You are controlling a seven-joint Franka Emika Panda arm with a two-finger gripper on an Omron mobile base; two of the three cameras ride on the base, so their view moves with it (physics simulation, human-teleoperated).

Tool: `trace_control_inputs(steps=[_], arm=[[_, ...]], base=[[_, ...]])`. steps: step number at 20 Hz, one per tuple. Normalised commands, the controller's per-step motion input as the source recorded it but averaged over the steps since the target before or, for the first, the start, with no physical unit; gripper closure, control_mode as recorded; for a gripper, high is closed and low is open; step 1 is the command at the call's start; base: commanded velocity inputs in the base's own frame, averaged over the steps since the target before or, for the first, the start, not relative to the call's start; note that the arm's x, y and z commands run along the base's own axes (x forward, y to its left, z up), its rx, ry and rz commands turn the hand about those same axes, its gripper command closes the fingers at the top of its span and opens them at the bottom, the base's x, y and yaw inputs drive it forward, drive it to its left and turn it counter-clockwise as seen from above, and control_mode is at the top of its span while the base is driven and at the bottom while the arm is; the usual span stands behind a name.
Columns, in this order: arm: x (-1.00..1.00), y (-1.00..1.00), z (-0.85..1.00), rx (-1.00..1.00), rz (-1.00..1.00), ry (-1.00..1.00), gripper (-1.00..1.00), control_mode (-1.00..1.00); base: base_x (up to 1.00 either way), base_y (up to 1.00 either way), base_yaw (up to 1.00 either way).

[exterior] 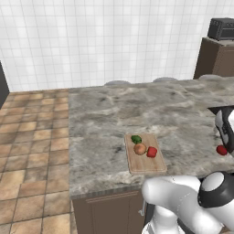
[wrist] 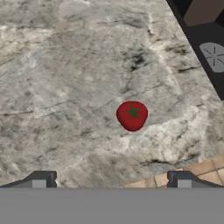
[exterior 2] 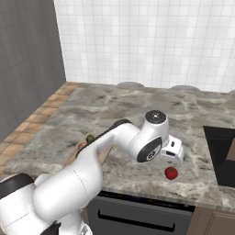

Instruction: Place the avocado, onion, tomato, and bell pepper on the cutting board.

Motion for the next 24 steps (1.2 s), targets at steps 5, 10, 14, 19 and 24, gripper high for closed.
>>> trace_control_inputs(steps=[5,10,14,19,24], arm=[[0.07,-0.37,-0.22,0.06,0.0,0.0,-1.0,-1.0],[0.19,-0.24,-0.15,0.09,0.0,0.07,-1.0,-1.0],[0.31,-0.04,-0.04,0.03,0.0,0.05,-1.0,-1.0],[0.26,-0.05,-0.08,0.0,0.0,0.04,-1.0,-1.0],[0.19,-0.09,-0.2,0.0,0.0,0.03,-1.0,-1.0]], base=[[0.0,0.0,0.0],[0.0,0.0,0.0],[0.0,0.0,0.0],[0.0,0.0,0.0],[0.0,0.0,0.0]])
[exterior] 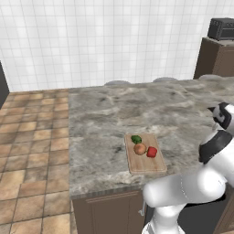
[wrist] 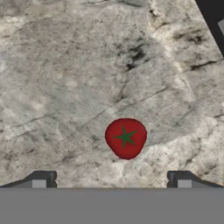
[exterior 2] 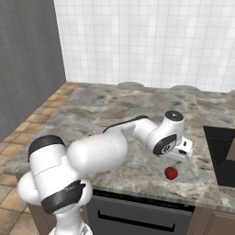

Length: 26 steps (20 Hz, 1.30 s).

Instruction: Place the avocado, onion, tomato, and bell pepper on the cutting board.

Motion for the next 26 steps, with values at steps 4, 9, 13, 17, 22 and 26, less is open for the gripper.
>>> trace_control_inputs(steps=[4,9,13,17,22,26], arm=[[0.18,-0.12,-0.22,0.0,0.0,0.03,-1.0,-1.0],[0.17,-0.12,-0.17,0.0,0.0,0.03,-1.0,-1.0],[0.03,-0.07,-0.16,0.0,0.0,0.01,-1.0,-1.0],[0.01,-0.04,-0.21,0.0,0.0,0.03,-1.0,-1.0],[0.0,0.0,-0.24,0.0,0.0,0.03,-1.0,-1.0],[0.0,0.0,-0.24,0.0,0.0,0.03,-1.0,-1.0]], base=[[0.0,0.0,0.0],[0.0,0.0,0.0],[0.0,0.0,0.0],[0.0,0.0,0.0],[0.0,0.0,0.0],[0.0,0.0,0.0]])
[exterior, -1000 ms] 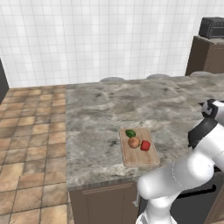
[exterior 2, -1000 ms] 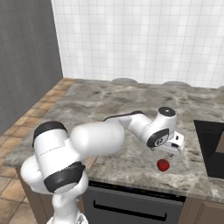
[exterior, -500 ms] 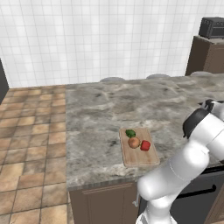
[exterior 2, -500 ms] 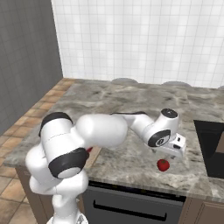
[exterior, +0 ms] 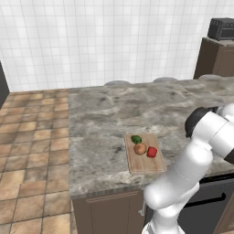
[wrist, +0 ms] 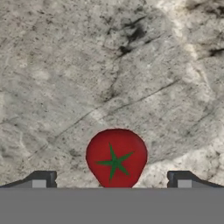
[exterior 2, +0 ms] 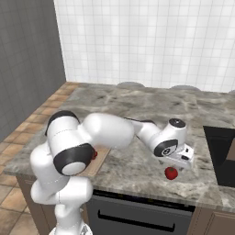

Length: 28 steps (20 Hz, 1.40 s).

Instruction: Place the avocado, onion, tomato, and bell pepper on the cutting board.

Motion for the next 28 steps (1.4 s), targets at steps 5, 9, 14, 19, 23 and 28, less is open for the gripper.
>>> trace_control_inputs(steps=[5,9,14,19,23,28], arm=[[0.0,-0.01,-0.23,0.0,0.0,0.03,-1.0,-1.0],[0.03,-0.07,-0.2,0.0,0.0,0.03,-1.0,-1.0],[0.12,-0.12,-0.2,0.0,0.0,0.04,-1.0,-1.0],[0.16,-0.08,-0.21,0.0,0.0,0.05,-1.0,-1.0],[0.13,-0.01,-0.24,0.0,0.0,0.06,1.0,-1.0],[-0.03,0.01,0.06,0.0,0.0,0.01,1.0,-1.0]], base=[[0.0,0.0,0.0],[0.0,0.0,0.0],[0.0,0.0,0.0],[0.0,0.0,0.0],[0.0,0.0,0.0],[0.0,0.0,0.0]])
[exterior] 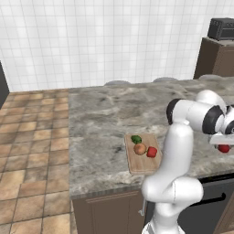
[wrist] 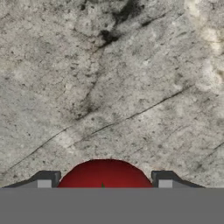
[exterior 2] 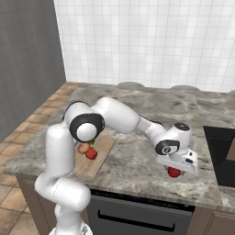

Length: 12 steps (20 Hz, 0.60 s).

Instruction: Place the avocado, onion, tomato, and bell pepper on the cutting board.

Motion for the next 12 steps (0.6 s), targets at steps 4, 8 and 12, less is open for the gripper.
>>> trace_control_inputs(steps=[4,8,12], arm=[[-0.31,0.29,0.52,0.02,0.0,0.0,1.0,-1.0],[-0.41,0.65,0.75,0.01,0.0,0.0,1.0,-1.0],[-0.52,1.0,0.78,0.0,0.0,0.0,1.0,-1.0]], base=[[0.0,0.0,0.0],[0.0,0.0,0.0],[0.0,0.0,0.0]])
